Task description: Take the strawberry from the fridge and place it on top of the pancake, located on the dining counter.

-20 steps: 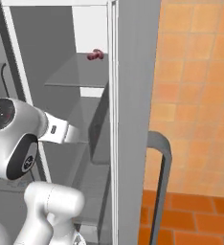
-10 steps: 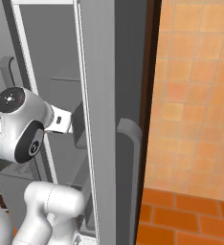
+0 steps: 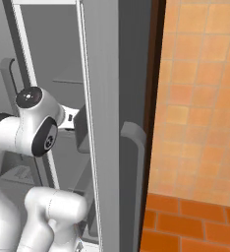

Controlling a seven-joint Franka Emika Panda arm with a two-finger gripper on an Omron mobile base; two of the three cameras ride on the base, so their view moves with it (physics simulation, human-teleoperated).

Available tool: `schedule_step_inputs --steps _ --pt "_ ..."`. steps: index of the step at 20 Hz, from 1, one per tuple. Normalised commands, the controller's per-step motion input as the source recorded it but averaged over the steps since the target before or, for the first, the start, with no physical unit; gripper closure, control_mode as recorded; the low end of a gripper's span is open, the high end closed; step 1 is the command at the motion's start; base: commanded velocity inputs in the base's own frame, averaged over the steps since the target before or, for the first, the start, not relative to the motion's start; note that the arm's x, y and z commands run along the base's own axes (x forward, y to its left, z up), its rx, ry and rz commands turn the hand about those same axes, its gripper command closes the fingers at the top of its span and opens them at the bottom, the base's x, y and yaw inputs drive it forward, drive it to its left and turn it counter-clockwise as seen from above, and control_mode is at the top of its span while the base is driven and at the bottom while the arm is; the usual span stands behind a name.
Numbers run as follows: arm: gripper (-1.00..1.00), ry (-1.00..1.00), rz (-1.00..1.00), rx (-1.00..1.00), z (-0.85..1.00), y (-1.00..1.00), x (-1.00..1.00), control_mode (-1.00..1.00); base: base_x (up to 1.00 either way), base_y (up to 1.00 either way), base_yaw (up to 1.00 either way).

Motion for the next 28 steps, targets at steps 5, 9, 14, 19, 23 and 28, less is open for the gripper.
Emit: schedule_step_inputs --steps 5,9,14,19,23,28 --pt "-1.0 0.0 0.04 0.01 -0.31 0.0 0.5 -1.0 0.0 0.0 0.0" --pt "-1.0 0.0 0.0 0.0 -0.16 0.0 0.66 -1.0 0.0 0.0 0.0" --pt "-1.0 0.03 0.0 0.0 -0.16 -0.03 0.58 -1.0 0.0 0.0 0.0" --pt "-1.0 0.05 0.0 0.0 -0.29 -0.11 0.48 -1.0 0.0 0.0 0.0" --pt "-1.0 0.04 0.0 0.0 -0.29 -0.18 0.37 -1.0 0.0 0.0 0.0" --pt "-1.0 0.06 0.0 0.0 -0.3 0.0 0.35 -1.0 0.0 0.0 0.0"
